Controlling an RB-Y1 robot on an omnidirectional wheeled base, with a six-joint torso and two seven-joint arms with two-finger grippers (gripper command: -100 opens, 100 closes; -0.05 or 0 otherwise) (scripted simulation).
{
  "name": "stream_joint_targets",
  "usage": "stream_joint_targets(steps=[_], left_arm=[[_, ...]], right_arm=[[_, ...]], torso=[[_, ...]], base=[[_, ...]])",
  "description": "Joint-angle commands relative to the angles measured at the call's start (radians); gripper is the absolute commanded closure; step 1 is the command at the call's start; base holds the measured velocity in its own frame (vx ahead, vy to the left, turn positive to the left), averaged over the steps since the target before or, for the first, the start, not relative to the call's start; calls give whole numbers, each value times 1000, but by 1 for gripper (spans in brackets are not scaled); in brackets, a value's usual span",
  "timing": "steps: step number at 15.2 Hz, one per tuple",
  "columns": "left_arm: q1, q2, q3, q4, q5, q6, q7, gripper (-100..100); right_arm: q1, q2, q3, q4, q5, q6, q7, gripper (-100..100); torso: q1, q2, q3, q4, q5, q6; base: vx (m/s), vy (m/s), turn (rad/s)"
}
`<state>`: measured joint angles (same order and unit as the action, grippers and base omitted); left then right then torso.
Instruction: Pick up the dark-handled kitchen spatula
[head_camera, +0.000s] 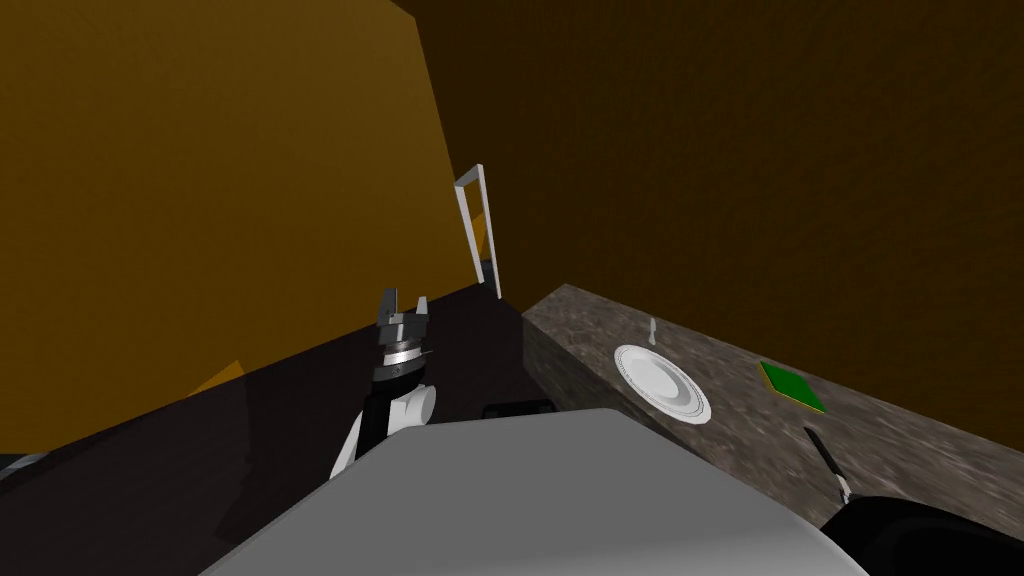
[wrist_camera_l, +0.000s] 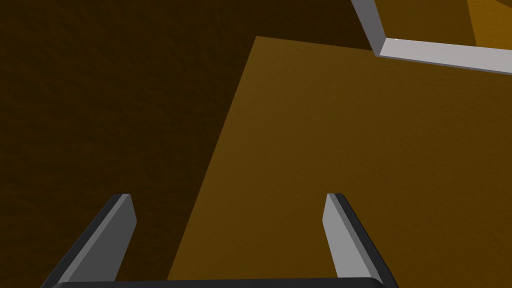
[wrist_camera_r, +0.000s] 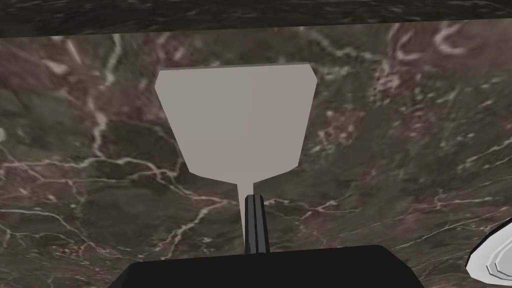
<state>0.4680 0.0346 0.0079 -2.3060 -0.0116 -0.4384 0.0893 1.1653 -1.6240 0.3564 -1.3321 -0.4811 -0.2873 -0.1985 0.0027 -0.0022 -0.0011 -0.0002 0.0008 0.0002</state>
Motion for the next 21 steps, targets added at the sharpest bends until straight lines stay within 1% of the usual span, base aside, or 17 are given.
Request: stream_joint_targets(steps=[1, 2, 3, 5, 6, 7, 8, 10, 12, 13, 15, 16, 17, 18, 19, 20, 21], left_arm=[[0, 0, 0, 0, 0, 0, 0, 0], [0, 0, 0, 0, 0, 0, 0, 0], [0, 0, 0, 0, 0, 0, 0, 0], [0, 0, 0, 0, 0, 0, 0, 0], [0, 0, 0, 0, 0, 0, 0, 0], [0, 0, 0, 0, 0, 0, 0, 0], [0, 0, 0, 0, 0, 0, 0, 0], [0, 0, 0, 0, 0, 0, 0, 0], [0, 0, 0, 0, 0, 0, 0, 0], [0, 0, 0, 0, 0, 0, 0, 0], [0, 0, 0, 0, 0, 0, 0, 0], [0, 0, 0, 0, 0, 0, 0, 0], [0, 0, 0, 0, 0, 0, 0, 0], [0, 0, 0, 0, 0, 0, 0, 0], [0, 0, 0, 0, 0, 0, 0, 0], [0, 0, 0, 0, 0, 0, 0, 0], [0, 0, 0, 0, 0, 0, 0, 0]], right_arm=[[0, 0, 0, 0, 0, 0, 0, 100], [0, 0, 0, 0, 0, 0, 0, 100], [24, -35, -9, -18, -19, -7, -7, 100], [37, -59, -12, -28, -30, -13, -14, 100], [25, -40, -8, -21, -21, -7, -8, 100], [-3, -30, -35, 4, -44, 32, -32, -100], [-3, -30, -35, 4, -44, 32, -32, -100], [-33, -18, -61, 30, -67, 73, -56, -100], [-50, -12, -77, 45, -81, 98, -71, -100], [-50, -12, -77, 45, -81, 98, -71, -100], [-90, 2, -112, 79, -113, 149, -103, -100], [-90, 2, -112, 79, -113, 154, -103, -100], [-112, 10, -132, 97, -131, 185, -122, -100], [-112, 10, -132, 97, -131, 185, -122, -100], [-136, 19, -153, 117, -149, 218, -141, -100], [-136, 19, -153, 117, -149, 218, -141, -100], [-159, 28, -176, 138, -169, 252, -161, -100]], torso=[[0, 0, 0, 0, 0, 0], [0, 0, 0, 0, 0, 0], [0, 0, 0, 0, 0, 0], [-1, 1, 0, 0, 0, 0], [-1, 1, 0, 0, 0, 0], [-1, 1, 0, 0, 0, 0], [-1, 0, 0, 0, 0, 0], [0, 0, 0, 0, 0, 0], [0, 0, 0, 0, 0, 0], [0, 0, 0, 0, 0, 0], [0, 0, 0, 0, 0, 0], [0, 0, 0, 0, 0, 0], [0, 0, 0, 0, 0, 0], [1, 0, 0, 0, 0, 0], [1, 0, 0, 0, 0, 0], [1, 0, 0, 0, 0, 0], [1, 0, 0, 0, 0, 0]], base=[[0, 0, 0], [0, 0, 0], [-8, -7, -41], [-14, -12, -51], [-9, -8, -13], [-2, 3, -36], [0, 10, -35], [3, 12, -27], [3, 12, -22], [1, 11, -18], [1, 13, -38], [2, 14, -28], [3, 13, -37], [3, 12, -26], [2, 14, -26], [2, 12, -23], [2, 11, -41]])
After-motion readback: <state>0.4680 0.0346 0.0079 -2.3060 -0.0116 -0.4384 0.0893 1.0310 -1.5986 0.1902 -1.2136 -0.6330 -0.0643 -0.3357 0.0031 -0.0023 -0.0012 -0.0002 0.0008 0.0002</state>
